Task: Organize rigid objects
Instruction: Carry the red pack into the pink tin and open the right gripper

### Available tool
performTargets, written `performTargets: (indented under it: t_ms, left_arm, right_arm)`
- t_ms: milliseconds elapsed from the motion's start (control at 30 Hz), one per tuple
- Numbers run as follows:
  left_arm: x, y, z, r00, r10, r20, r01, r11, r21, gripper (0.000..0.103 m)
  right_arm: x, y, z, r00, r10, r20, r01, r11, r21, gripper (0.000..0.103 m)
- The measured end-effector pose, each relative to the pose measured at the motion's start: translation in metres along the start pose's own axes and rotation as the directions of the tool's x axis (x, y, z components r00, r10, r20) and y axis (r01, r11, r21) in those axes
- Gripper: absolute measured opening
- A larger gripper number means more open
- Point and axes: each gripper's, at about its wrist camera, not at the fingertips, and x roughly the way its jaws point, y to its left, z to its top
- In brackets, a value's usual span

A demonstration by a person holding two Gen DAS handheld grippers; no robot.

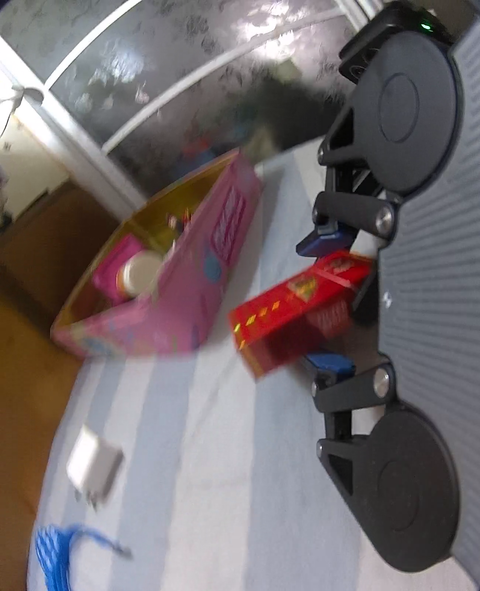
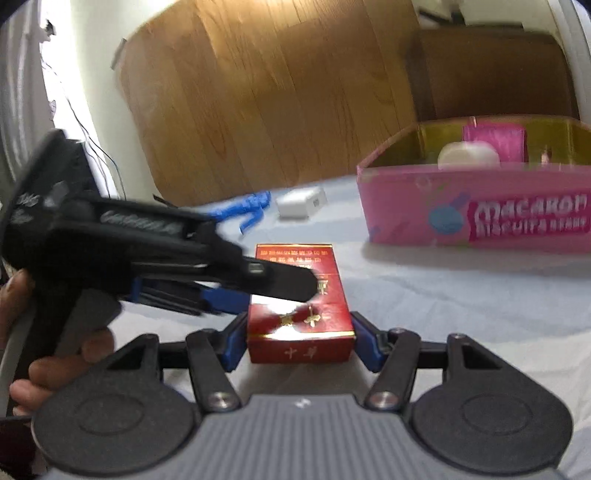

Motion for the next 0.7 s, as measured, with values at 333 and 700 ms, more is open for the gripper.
performTargets:
  t_ms: [333, 700]
  left_arm:
    - [0.042, -0.108, 0.064, 0.995, -0.034, 0.091, 0.005, 0.953, 0.303, 0.06]
    - [0.144, -0.138, 0.093, 0.976, 0.155, 0.151, -0.2, 0.914, 0.353, 0.085]
  right_arm:
    - [-0.04, -0.023, 0.048, 0.906, -0.253, 0.339, 0.301, 0.948, -0.098, 0.057]
    - [0.001, -0.136, 0.09, 0.778, -0.57, 0.266, 0.579, 0.814, 0.051, 0.061]
